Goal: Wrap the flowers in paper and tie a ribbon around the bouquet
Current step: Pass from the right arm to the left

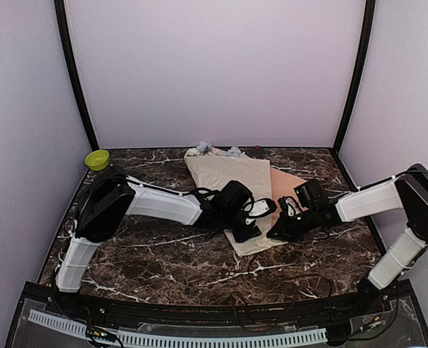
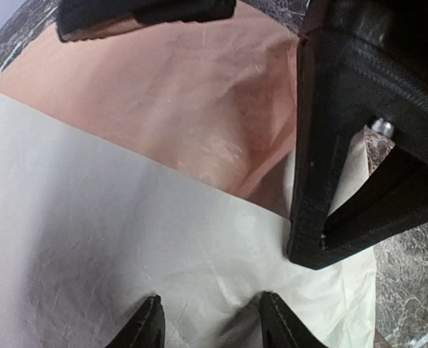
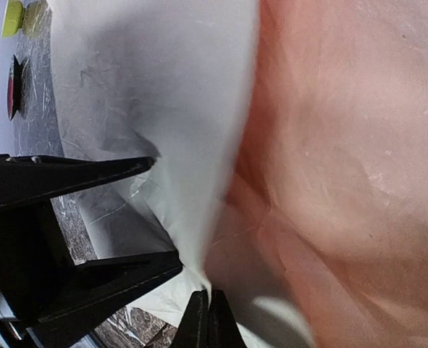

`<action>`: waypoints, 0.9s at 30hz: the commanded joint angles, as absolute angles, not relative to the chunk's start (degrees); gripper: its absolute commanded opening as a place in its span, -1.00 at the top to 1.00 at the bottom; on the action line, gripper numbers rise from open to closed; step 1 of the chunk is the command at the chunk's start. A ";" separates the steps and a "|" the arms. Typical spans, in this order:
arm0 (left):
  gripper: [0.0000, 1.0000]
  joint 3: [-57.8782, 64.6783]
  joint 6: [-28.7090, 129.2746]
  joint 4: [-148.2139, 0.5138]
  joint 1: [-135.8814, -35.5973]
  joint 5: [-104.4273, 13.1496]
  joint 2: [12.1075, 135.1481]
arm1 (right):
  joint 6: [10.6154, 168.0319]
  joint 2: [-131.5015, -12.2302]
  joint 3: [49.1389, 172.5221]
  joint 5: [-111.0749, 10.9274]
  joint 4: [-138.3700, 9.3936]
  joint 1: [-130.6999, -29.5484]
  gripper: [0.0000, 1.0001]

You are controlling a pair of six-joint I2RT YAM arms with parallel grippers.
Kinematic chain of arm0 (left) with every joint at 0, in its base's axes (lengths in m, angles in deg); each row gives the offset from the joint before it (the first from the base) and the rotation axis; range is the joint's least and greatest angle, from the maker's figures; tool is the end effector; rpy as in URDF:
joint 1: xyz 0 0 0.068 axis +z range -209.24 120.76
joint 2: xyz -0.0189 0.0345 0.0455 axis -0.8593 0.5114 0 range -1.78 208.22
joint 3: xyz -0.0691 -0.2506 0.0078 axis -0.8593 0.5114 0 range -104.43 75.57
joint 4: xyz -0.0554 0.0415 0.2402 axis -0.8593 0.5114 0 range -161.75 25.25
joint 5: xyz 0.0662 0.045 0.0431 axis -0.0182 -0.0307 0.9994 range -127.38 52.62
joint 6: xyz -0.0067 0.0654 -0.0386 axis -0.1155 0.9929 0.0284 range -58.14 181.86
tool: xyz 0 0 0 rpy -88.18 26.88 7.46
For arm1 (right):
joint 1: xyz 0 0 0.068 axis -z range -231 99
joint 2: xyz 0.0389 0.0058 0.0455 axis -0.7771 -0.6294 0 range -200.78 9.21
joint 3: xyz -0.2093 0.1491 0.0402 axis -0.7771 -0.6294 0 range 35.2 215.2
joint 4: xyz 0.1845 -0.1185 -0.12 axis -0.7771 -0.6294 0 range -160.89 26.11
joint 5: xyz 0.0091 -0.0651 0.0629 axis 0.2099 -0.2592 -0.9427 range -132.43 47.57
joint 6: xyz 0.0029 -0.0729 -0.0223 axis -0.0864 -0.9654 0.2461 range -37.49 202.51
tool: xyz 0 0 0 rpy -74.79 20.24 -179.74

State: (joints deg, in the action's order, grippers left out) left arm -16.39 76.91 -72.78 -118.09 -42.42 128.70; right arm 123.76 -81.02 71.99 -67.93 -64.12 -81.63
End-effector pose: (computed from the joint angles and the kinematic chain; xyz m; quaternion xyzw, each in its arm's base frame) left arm 0.2601 -0.4411 0.1221 0.5541 0.7043 -0.2015 0.3954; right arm 0.2322 0.1698 0.1065 0.0172 0.9291 0.3482 0.1231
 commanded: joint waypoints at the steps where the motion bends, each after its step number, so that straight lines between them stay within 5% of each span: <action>1: 0.06 -17.34 77.75 -69.73 -119.80 -42.82 130.13 | 124.37 -81.66 72.84 -67.28 -65.24 -81.35 1.00; 10: 0.08 -16.02 77.67 -68.44 -120.24 -42.87 130.73 | 121.83 -77.11 77.30 -59.56 -74.66 -79.02 0.76; 16: 0.08 -15.82 77.76 -68.14 -120.24 -42.59 130.72 | 116.38 -69.78 79.09 -52.73 -83.20 -63.72 0.03; 21: 0.08 -15.76 77.75 -68.24 -120.23 -42.71 130.72 | 116.50 -67.87 74.86 -62.51 -79.76 -48.81 -0.20; 27: 0.08 -15.65 78.01 -68.23 -120.23 -42.31 130.72 | 119.80 -75.75 71.49 -77.16 -70.99 -45.81 -0.32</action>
State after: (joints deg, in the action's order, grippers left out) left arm -16.81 77.15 -72.30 -119.47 -42.20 129.75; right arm 117.53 -71.54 74.29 -65.79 -76.73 -45.74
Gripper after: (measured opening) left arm 0.460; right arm 0.645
